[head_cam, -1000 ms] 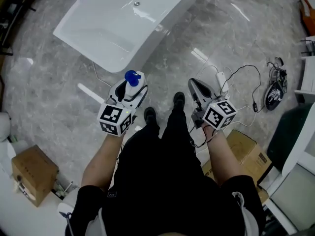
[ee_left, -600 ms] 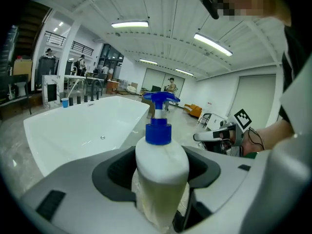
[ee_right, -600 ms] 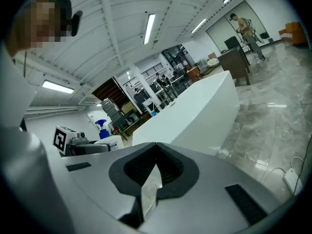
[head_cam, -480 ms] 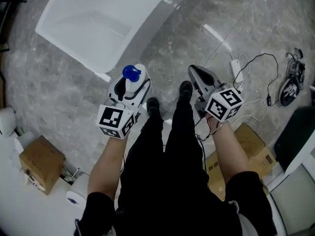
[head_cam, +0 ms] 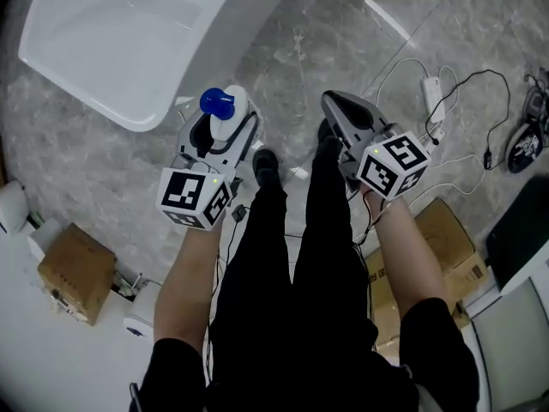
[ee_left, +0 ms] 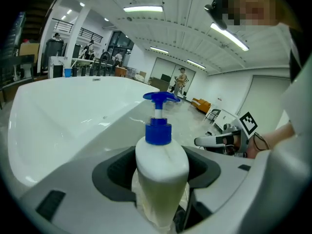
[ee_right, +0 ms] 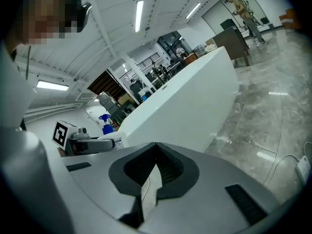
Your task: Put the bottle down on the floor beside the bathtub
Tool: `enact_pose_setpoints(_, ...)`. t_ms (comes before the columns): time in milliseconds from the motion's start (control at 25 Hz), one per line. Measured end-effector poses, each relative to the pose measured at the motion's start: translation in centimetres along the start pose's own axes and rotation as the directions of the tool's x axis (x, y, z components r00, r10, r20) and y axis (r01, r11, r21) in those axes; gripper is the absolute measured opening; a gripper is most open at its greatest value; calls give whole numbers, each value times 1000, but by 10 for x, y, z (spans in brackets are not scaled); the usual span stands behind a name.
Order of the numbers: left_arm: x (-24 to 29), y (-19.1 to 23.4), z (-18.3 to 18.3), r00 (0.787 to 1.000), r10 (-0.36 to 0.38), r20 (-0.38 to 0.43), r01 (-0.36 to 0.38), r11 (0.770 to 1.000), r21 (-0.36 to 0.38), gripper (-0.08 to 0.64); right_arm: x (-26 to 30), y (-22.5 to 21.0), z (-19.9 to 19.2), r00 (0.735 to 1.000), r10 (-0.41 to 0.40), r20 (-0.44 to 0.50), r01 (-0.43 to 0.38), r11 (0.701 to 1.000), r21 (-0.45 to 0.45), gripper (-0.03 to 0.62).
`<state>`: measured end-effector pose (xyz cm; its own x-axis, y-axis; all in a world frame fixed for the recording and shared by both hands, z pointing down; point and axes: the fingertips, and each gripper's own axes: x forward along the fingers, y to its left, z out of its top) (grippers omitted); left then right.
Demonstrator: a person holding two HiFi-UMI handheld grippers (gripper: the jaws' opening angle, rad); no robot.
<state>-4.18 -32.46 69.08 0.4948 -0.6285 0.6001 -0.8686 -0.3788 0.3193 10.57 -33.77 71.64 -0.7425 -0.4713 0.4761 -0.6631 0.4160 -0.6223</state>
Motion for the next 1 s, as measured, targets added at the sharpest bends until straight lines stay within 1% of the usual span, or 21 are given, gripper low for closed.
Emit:
enact_pose_setpoints(80,14,7,-19,1000,1,-11,-1,1000,-14,279,9,-16,-13,1000,-10,-9,10,1000,6,28)
enact_pose_setpoints(240,44,21,-62,999,-15,-34,15,1000,-27,279,29,-41,-39,999,-34,-25,34,999,-11,28)
enact_pose_setpoints(440,76,33,-108,998,-16,-58,15,999,-28,279,44,-57,-73,998,-8,-63,7,1000,-22,28)
enact_pose_setpoints(560,88,36,-125,998,-18,-58,17,1000,-16,279,47,-70,-93,997,-1,-79,0,1000,-7,28)
enact_pose_setpoints(680,103,42,-136,998,-21,-52,20,1000,-8,279,56,-90,-104,998,-4,-68,5,1000,8,28)
enact_pose_setpoints(800,128,46,-144,998,-39,-49,40,999,33,279,67,-111,-109,999,10,-35,-9,1000,12,28)
enact_pose_setpoints(840,136,48,-148,998,-41,-49,44,998,46,279,70,-116,-111,999,7,-36,-6,1000,15,28)
enact_pose_setpoints(920,150,54,-156,998,-39,-42,42,997,59,279,76,-125,-118,998,-4,-56,4,1000,12,28)
enact_pose_setpoints(1000,165,62,-161,999,-30,-29,32,997,65,279,83,-134,-123,998,3,-64,-4,1000,-10,28)
